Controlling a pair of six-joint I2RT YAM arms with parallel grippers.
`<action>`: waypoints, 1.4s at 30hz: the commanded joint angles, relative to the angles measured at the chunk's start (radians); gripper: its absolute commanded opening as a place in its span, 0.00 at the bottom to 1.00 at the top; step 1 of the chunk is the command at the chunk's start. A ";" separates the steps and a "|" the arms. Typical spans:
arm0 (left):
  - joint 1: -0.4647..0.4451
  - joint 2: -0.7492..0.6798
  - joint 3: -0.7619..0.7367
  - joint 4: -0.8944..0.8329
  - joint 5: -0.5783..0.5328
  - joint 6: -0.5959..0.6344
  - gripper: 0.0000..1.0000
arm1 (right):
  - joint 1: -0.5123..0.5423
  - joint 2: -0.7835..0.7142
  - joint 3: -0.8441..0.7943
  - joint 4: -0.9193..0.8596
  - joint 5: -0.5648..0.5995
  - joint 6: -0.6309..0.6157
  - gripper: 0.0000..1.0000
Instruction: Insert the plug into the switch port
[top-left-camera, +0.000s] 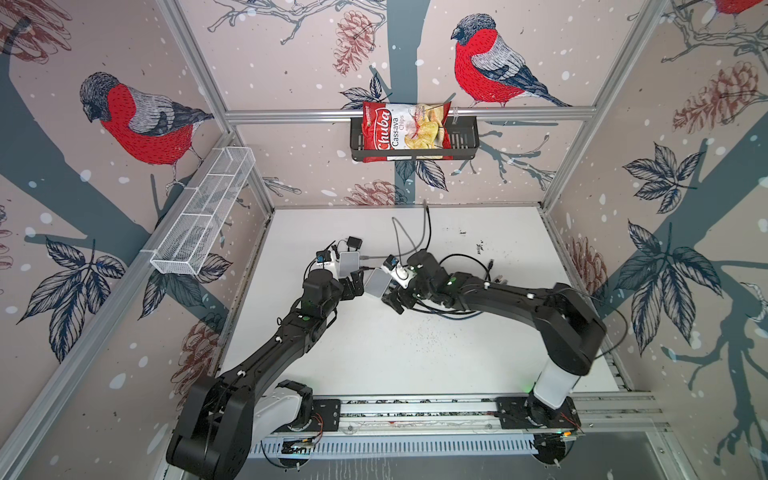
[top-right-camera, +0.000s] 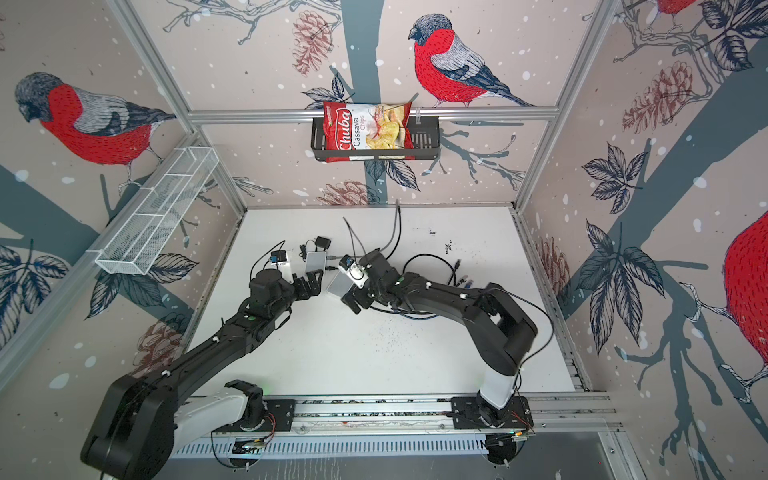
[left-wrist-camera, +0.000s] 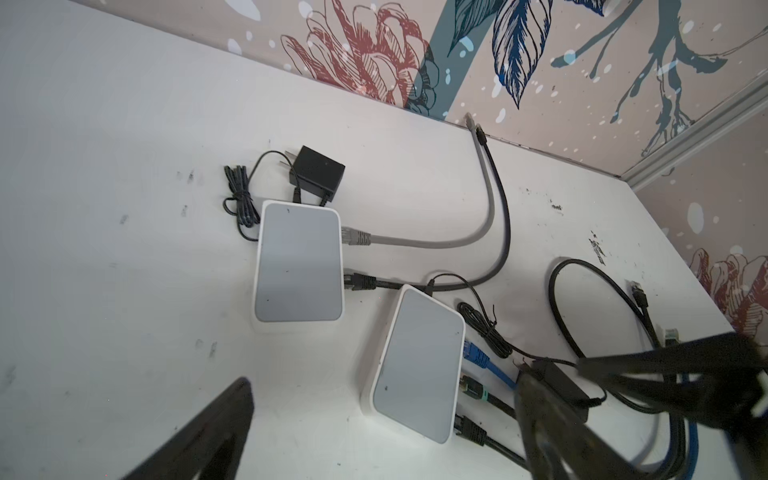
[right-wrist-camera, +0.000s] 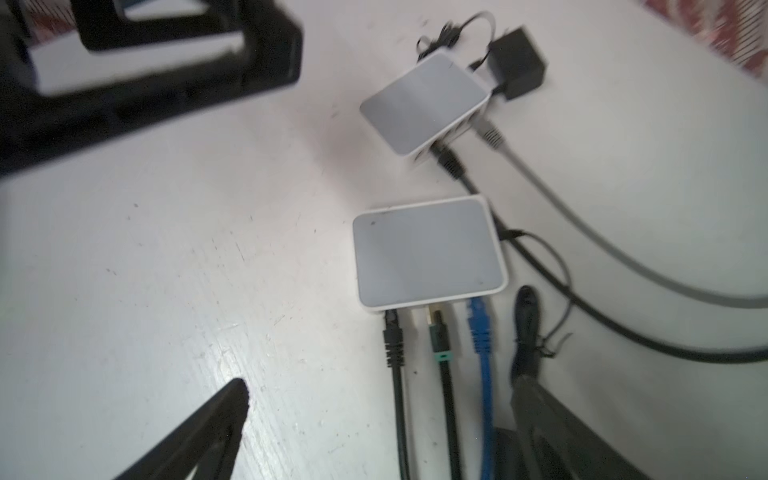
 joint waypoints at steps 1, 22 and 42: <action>0.002 -0.048 0.005 -0.047 -0.104 0.054 0.97 | -0.071 -0.085 -0.023 0.055 0.036 0.053 0.99; 0.158 -0.081 -0.378 0.562 -0.392 0.328 0.96 | -0.814 -0.249 -0.663 0.762 0.163 0.140 0.99; 0.217 0.481 -0.300 1.171 -0.322 0.420 0.96 | -0.858 -0.197 -0.892 1.240 0.226 0.184 0.99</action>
